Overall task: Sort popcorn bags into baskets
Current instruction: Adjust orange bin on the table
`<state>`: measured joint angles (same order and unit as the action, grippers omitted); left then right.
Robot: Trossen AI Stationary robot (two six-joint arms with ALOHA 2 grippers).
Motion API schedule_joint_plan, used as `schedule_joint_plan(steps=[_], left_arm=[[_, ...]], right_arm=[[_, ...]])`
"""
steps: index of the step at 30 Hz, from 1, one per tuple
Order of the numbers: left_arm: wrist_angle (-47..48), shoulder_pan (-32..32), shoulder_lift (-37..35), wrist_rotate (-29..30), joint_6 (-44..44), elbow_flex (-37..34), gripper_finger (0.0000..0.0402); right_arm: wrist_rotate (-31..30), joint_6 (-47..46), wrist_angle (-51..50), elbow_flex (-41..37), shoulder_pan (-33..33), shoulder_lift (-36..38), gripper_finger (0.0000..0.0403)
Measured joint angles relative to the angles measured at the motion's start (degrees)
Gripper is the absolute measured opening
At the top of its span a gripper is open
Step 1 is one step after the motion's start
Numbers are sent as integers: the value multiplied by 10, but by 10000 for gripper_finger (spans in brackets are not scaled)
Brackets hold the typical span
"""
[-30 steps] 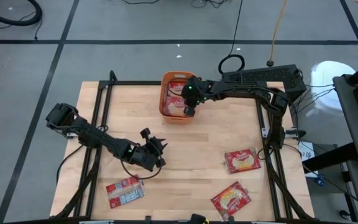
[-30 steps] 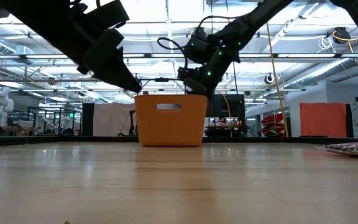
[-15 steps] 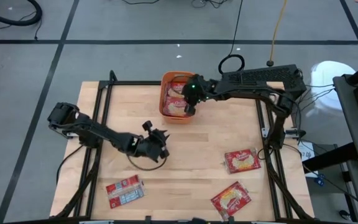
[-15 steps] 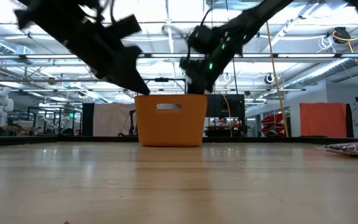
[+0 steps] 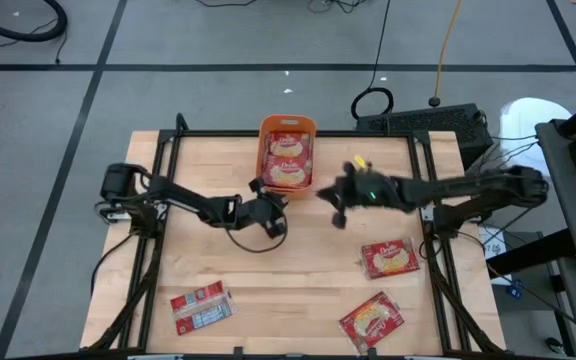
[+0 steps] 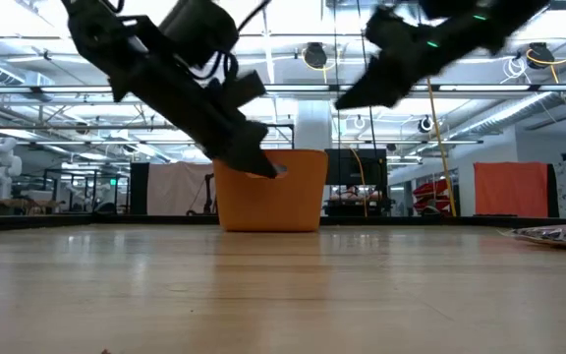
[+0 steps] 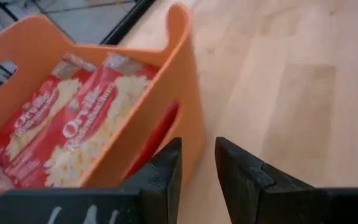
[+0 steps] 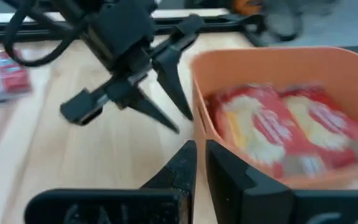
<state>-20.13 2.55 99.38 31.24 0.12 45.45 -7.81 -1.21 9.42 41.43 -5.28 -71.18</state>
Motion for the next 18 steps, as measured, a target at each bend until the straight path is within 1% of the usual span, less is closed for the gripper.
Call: schedule_joint_plan(steps=[2, 4, 5, 7, 8, 15, 18], left_arm=[[-28, -11, 12, 0, 13, -1, 102], [-61, -22, 26, -3, 27, 0, 101], [-65, -26, 28, -5, 35, -1, 101], [-80, -35, 27, -27, 45, -1, 101], [-85, -41, 27, -41, 47, -1, 101], [-106, -78, 26, -104, 45, -1, 101], [-119, -80, 26, -112, 47, -1, 101]], right_arm=[[-75, -19, 39, -54, 36, 24, 27], [-140, -41, 38, -94, 68, 42, 27], [-165, -54, 41, -107, 82, 44, 27], [-197, -78, 39, -131, 108, 44, 27], [-205, -88, 34, -139, 119, 44, 27], [-207, -147, 42, -163, 182, 41, 27], [-209, -173, 42, -164, 208, 42, 27]])
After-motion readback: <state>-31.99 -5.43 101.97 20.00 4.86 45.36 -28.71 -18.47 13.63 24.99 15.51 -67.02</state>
